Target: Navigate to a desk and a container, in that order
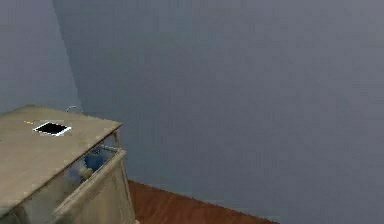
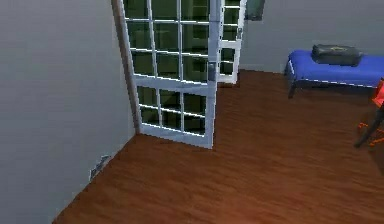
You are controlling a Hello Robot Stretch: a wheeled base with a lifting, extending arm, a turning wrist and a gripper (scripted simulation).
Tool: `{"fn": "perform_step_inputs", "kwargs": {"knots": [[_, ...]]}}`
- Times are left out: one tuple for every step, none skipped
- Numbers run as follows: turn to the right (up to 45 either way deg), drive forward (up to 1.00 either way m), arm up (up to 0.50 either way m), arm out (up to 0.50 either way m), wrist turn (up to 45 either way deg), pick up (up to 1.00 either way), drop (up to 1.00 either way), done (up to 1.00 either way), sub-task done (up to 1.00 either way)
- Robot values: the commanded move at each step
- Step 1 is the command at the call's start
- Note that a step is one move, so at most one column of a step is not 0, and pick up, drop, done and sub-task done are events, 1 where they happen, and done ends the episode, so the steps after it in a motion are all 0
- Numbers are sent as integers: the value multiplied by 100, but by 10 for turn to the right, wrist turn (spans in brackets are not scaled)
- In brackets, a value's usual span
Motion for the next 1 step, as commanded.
{"fn": "perform_step_inputs", "kwargs": {"knots": [[0,30,0,0,0,0,0,0,0]]}}
